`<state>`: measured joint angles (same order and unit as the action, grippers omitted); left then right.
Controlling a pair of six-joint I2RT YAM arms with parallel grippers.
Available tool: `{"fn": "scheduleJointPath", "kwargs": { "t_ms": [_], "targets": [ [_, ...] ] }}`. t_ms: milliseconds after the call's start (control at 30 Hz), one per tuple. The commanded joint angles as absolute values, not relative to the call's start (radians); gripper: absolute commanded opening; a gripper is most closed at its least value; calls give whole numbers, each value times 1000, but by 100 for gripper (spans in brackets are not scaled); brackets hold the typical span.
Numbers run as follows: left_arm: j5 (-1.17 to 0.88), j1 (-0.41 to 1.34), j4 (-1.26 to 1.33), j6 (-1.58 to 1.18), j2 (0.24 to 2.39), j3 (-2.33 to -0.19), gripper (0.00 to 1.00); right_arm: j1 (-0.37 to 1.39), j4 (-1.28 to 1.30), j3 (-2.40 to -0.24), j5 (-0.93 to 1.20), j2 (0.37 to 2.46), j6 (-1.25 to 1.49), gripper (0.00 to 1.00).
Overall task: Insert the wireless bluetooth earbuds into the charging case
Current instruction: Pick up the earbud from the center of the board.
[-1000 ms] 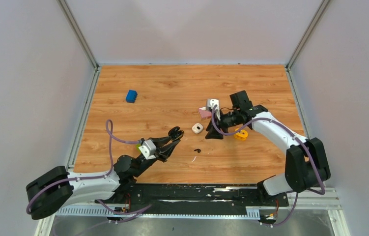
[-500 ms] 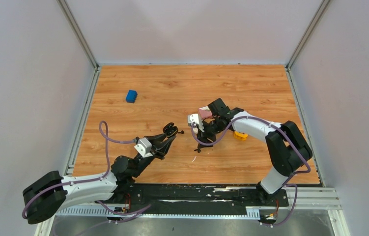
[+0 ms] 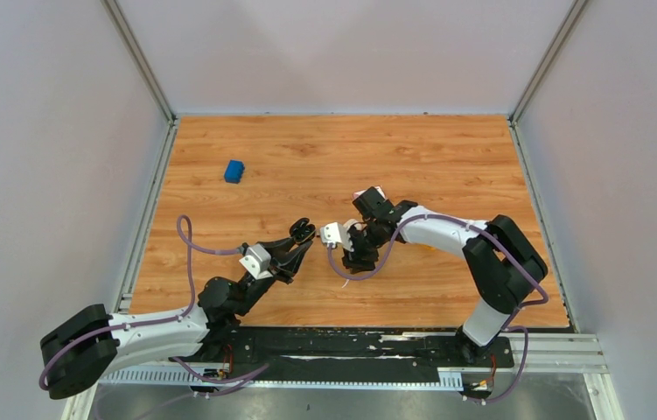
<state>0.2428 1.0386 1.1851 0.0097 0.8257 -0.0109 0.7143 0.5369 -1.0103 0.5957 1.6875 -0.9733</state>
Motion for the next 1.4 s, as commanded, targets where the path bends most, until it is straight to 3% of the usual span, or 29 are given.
{"fn": "scheduleJointPath", "kwargs": {
  "t_ms": [0, 367, 967, 1367],
  "targets": [
    [253, 1035, 1213, 16, 817, 38, 0, 713, 574, -1029, 564, 1715, -1019, 53],
    [251, 1035, 1210, 13, 815, 35, 0, 738, 604, -1032, 536, 1747, -1044, 51],
    [255, 1035, 1192, 14, 831, 26, 0, 760, 709, -1085, 568, 1728, -1015, 22],
    [243, 1035, 1133, 37, 836, 5, 0, 732, 1118, -1296, 563, 1695, -903, 20]
  ]
}}
